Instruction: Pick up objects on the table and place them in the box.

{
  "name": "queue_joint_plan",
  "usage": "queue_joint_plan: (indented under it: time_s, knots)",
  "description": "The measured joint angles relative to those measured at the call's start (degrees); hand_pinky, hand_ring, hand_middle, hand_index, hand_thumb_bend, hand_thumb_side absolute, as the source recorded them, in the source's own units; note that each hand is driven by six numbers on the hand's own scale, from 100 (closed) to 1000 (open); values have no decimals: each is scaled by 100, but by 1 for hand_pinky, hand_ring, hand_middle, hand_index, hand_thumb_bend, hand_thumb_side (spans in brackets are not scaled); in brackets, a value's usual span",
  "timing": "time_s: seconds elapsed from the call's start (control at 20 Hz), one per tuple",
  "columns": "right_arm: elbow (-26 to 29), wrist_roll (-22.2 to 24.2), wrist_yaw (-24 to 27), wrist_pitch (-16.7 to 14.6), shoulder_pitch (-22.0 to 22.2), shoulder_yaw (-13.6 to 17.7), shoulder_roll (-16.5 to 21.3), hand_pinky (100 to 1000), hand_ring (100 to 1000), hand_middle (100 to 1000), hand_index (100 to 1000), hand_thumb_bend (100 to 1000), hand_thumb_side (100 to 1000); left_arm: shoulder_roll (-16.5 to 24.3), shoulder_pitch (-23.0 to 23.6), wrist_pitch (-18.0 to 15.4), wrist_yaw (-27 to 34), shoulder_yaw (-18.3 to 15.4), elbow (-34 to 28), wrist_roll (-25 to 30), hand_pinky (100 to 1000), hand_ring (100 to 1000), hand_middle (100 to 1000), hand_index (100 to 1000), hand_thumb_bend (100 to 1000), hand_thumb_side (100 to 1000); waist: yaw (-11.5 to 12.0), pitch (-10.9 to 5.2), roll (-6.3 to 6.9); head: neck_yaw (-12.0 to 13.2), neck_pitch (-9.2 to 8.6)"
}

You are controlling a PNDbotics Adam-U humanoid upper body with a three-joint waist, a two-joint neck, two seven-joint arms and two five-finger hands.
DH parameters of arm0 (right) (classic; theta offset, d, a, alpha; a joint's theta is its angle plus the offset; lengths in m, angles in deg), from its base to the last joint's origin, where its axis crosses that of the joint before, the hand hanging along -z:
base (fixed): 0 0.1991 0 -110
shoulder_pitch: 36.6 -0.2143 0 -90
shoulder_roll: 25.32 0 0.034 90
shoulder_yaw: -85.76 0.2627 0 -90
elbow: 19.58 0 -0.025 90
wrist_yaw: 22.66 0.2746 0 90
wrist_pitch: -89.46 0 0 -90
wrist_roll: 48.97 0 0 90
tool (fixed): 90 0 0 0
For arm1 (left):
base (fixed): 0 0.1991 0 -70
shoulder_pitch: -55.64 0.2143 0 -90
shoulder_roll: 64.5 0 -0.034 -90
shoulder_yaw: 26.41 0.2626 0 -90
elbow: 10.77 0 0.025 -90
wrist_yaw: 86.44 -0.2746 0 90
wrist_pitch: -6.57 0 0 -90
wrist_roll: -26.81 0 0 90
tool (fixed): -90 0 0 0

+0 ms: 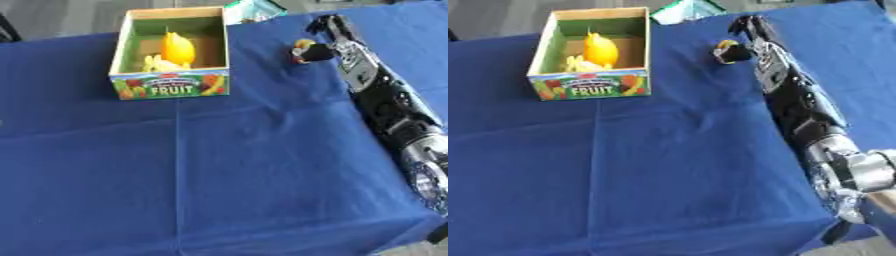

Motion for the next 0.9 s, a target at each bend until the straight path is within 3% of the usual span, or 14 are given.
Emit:
queue_joint_plan:
  time_s: [0.15,0.35,0.65,0.9]
  knots:
    - [-6,136,-56,-24,9,-1,5,853,821,586,650,452,181,0,0,0,0,0,0,0,753,614,544,750,100,531,-1,0,-3,2,0]
    - [-31,341,-142,-65,9,-3,13,851,819,577,644,354,100,0,0,0,0,0,0,0,753,613,543,750,100,534,-1,-5,-3,2,0]
    - [-31,467,-290,-37,9,-1,14,846,809,560,632,102,100,0,0,-3,0,0,0,-4,753,613,543,750,100,536,0,-9,-3,2,0]
    - [-31,374,-317,9,10,0,14,834,794,535,613,100,100,0,0,-6,0,0,0,-9,753,613,543,750,100,539,0,-15,-3,2,0]
